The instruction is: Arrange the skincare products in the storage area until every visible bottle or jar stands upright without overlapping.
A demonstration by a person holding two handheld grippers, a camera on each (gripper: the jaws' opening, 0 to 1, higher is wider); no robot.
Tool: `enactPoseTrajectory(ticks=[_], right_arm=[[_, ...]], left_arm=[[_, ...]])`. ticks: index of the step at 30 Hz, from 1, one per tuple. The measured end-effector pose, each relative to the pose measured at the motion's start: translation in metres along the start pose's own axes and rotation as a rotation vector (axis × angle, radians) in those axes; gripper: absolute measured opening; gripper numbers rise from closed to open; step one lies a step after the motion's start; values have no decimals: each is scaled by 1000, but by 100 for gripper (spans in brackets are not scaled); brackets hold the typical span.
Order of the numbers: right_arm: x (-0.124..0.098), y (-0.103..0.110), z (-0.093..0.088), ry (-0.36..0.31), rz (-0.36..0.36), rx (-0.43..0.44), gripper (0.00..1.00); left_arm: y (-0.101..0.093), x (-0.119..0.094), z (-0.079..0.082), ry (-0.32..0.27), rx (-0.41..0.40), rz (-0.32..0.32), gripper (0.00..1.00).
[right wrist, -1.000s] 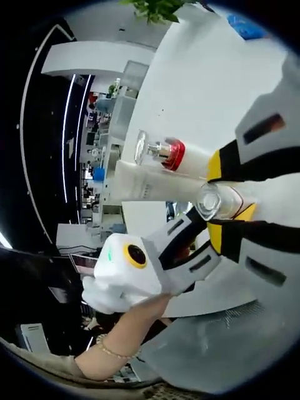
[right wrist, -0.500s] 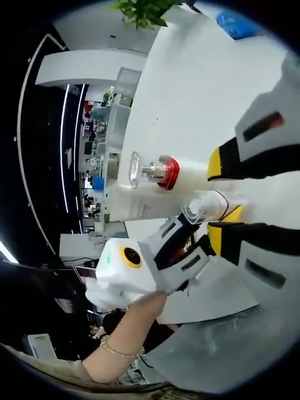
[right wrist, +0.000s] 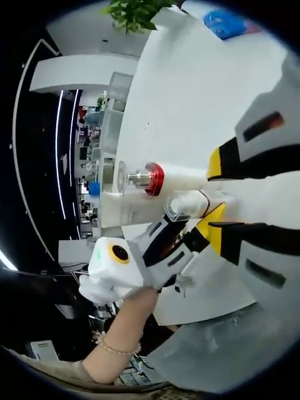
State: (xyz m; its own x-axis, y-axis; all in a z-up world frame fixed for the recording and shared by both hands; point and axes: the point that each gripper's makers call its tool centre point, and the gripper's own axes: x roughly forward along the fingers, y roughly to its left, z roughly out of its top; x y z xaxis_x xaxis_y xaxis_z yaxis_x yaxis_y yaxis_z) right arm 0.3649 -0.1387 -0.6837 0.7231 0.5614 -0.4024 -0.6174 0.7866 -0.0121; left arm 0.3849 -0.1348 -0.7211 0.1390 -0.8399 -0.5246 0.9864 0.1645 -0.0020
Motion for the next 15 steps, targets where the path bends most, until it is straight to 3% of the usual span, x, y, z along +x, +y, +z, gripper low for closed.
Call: enactPoseTrajectory(ticks=[9,15], right_arm=[[-1,-1,0,2,-2,4,26],[-2,-1,0,2,-2,6,27]], left_arm=[[0,0,0,12,-9,2,18],[-4,-2,0,24,-12,-4,25]])
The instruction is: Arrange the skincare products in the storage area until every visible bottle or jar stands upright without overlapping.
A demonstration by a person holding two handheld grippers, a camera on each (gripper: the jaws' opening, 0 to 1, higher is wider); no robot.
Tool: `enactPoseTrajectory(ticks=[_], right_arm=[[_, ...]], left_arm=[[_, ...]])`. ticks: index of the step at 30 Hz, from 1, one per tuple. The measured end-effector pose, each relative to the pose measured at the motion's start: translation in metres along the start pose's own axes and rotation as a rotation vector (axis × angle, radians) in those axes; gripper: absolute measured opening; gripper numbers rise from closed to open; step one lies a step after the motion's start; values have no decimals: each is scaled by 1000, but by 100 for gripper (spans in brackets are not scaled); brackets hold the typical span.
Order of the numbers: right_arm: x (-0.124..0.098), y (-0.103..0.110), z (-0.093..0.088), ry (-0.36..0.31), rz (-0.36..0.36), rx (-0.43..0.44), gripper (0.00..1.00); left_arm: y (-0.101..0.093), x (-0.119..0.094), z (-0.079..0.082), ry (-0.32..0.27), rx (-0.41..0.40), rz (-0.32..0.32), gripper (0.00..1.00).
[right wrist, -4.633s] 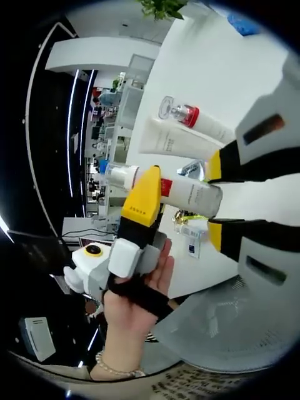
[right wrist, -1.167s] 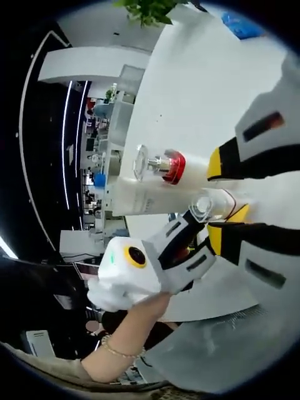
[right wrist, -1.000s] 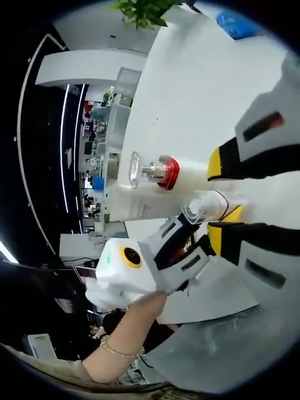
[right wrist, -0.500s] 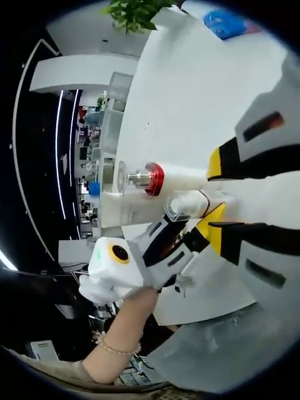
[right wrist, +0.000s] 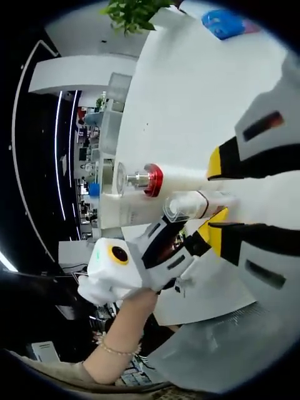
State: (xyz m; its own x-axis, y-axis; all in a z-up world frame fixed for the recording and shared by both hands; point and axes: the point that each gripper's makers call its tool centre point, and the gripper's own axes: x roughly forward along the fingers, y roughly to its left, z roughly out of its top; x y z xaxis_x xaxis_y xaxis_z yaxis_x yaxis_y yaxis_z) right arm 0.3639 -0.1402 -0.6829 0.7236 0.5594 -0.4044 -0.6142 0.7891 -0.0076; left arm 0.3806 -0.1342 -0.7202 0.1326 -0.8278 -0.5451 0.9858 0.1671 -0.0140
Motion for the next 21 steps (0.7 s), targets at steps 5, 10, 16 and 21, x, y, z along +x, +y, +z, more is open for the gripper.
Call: enactPoseTrajectory(ticks=[5,10,16,21], right_arm=[[0,1,-1,4,3,1,29],[-2,5,-2,13,9,1,31],[-4,9,-3,21,16,-2,38],[-6,14,-6,32,23,-4,46]], left_arm=[[0,-3,1,6,-1,5,27],[-2,-8,0,22,0,6,31],[-7,-20,-3,32,-13,16,36],[-12,-33,-8,36,-47,30,42]])
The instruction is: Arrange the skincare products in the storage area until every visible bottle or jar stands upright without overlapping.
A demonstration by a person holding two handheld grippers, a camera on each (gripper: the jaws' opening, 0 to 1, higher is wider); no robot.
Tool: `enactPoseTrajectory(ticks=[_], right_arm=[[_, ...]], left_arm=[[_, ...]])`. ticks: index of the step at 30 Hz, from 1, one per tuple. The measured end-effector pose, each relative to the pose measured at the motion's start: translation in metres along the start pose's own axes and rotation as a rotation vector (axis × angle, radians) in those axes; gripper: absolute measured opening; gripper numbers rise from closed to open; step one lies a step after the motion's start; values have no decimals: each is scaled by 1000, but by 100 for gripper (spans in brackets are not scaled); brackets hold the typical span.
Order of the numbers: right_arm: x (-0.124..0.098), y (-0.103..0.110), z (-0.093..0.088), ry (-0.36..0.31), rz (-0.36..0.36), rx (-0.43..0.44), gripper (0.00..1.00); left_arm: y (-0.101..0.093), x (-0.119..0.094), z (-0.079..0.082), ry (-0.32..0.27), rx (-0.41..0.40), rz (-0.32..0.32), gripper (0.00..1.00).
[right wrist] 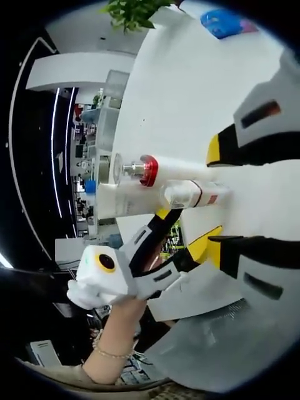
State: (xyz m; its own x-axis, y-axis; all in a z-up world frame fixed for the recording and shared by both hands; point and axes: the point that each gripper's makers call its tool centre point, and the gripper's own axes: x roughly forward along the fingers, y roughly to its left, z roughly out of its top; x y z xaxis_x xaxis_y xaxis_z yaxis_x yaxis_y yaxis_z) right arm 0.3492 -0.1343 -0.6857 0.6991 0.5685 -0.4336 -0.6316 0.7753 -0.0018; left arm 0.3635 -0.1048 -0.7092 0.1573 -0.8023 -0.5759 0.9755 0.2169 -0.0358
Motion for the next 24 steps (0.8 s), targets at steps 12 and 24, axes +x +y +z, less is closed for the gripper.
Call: enactPoseTrajectory(ticks=[12,24], right_arm=[[-12,14,-11,29,16,2,58],[-28,19,-18,48,9,50,70]], left_arm=[[-6,-37,-22,-2,-186,102,60],[-12,-89,-49,-13,-345,222,77]])
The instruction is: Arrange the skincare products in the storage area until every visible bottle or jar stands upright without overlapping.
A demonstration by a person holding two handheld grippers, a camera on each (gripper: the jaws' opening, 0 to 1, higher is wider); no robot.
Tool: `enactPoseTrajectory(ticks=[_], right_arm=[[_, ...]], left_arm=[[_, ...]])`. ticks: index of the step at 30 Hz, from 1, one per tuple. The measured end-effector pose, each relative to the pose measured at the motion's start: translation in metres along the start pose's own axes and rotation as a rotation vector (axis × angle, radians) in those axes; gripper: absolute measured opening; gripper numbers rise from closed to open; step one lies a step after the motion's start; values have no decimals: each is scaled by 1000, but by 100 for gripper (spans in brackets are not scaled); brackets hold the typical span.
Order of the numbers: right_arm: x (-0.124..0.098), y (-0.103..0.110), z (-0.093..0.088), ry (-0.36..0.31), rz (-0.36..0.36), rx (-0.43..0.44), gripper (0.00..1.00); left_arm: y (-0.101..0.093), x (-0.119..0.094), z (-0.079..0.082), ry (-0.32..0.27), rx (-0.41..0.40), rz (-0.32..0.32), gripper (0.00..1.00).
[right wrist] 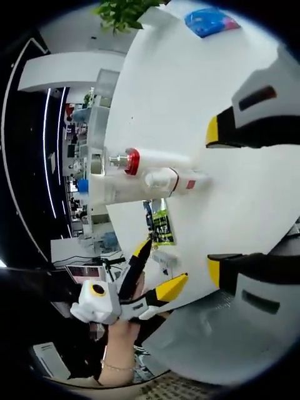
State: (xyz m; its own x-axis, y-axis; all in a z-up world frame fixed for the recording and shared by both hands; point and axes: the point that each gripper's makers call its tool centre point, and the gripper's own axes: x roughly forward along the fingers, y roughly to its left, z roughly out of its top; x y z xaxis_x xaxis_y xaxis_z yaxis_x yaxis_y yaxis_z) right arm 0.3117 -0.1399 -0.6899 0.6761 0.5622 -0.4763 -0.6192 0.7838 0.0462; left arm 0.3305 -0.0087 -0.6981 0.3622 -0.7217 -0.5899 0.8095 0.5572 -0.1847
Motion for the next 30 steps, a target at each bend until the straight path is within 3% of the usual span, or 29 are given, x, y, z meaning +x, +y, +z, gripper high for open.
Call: enactPoseTrajectory(ticks=[10,15,18,25,30], right_arm=[[-1,14,8,0,-32,88,76],[3,33,14,36,-22,65,85],[3,37,20,23,-28,78,89],[-2,35,9,63,-81,115,95],[-9,39,5,68,-103,161,99]], left_arm=[[27,-62,-34,-9,-140,98,86],[42,-94,-55,-9,-184,144,91],[50,-110,-67,-15,-214,162,93],[62,-135,-88,-4,-244,177,96],[65,-145,-91,-10,-254,170,96]])
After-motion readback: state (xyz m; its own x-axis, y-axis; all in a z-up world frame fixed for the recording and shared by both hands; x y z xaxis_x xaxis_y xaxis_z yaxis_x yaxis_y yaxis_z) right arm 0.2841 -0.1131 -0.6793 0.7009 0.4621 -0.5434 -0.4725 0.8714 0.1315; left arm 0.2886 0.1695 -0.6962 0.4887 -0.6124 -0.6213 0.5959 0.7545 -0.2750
